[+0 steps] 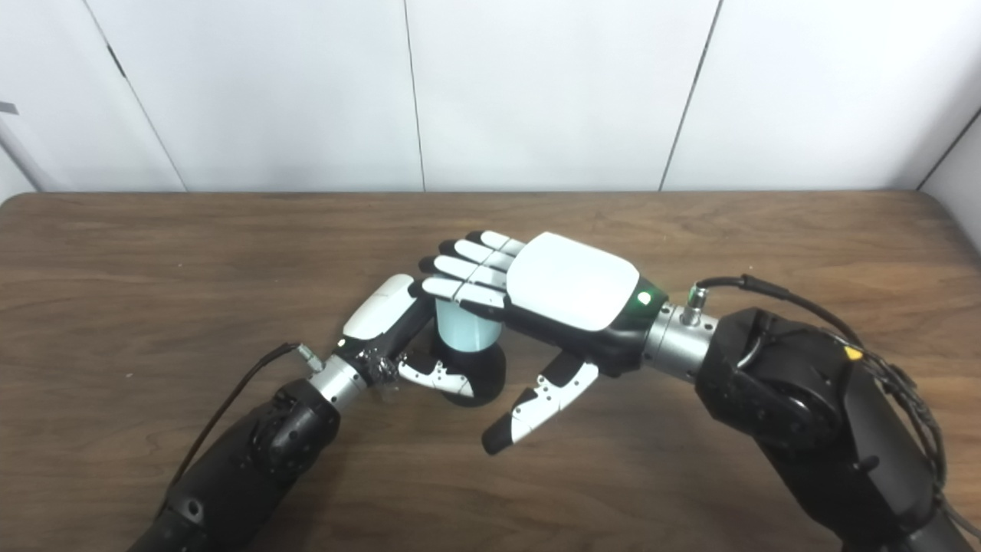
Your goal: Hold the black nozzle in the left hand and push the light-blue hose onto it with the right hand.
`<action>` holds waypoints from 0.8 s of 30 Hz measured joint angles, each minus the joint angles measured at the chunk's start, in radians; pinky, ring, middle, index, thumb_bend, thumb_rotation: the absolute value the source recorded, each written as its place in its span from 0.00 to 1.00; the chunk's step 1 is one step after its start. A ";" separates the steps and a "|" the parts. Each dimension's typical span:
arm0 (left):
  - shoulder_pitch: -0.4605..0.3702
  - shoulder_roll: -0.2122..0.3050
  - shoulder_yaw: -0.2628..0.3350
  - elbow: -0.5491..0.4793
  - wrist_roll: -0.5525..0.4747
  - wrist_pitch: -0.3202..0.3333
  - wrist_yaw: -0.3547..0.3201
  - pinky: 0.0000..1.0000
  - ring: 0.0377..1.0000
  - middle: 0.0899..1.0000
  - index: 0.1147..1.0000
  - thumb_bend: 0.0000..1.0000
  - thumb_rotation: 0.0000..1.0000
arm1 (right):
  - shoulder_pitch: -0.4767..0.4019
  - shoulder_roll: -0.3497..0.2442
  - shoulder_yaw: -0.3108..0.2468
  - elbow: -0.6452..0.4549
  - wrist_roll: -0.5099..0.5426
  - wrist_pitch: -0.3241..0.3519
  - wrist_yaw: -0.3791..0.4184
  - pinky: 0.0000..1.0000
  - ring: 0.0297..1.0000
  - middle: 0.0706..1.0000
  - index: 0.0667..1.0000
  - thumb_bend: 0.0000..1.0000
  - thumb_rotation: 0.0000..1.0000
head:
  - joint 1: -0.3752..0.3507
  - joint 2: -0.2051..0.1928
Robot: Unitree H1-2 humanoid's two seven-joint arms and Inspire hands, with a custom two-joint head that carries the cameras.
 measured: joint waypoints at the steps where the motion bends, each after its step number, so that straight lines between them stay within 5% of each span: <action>1: 0.000 0.000 0.000 0.000 0.000 -0.001 0.000 0.38 0.41 0.44 0.45 0.50 0.00 | 0.002 0.000 0.002 0.000 -0.001 0.003 0.009 1.00 1.00 1.00 0.96 0.85 0.99 | 0.000 0.000; 6: -0.001 0.000 0.000 0.003 0.000 -0.003 0.000 0.38 0.40 0.44 0.45 0.50 0.00 | 0.004 0.002 0.005 0.008 -0.031 -0.011 0.016 1.00 1.00 0.99 0.95 0.85 0.98 | -0.002 0.002; 15: -0.001 -0.001 0.000 0.006 0.000 -0.003 0.000 0.38 0.41 0.44 0.45 0.50 0.00 | 0.030 0.016 0.005 0.083 -0.042 -0.071 -0.111 0.87 0.92 0.92 0.87 0.84 0.90 | -0.003 0.008; 24: 0.000 -0.001 0.002 0.005 -0.001 -0.002 0.000 0.38 0.41 0.44 0.45 0.50 0.00 | 0.030 0.041 0.018 0.119 -0.043 -0.076 -0.157 0.87 0.94 0.94 0.89 0.81 0.90 | 0.002 0.012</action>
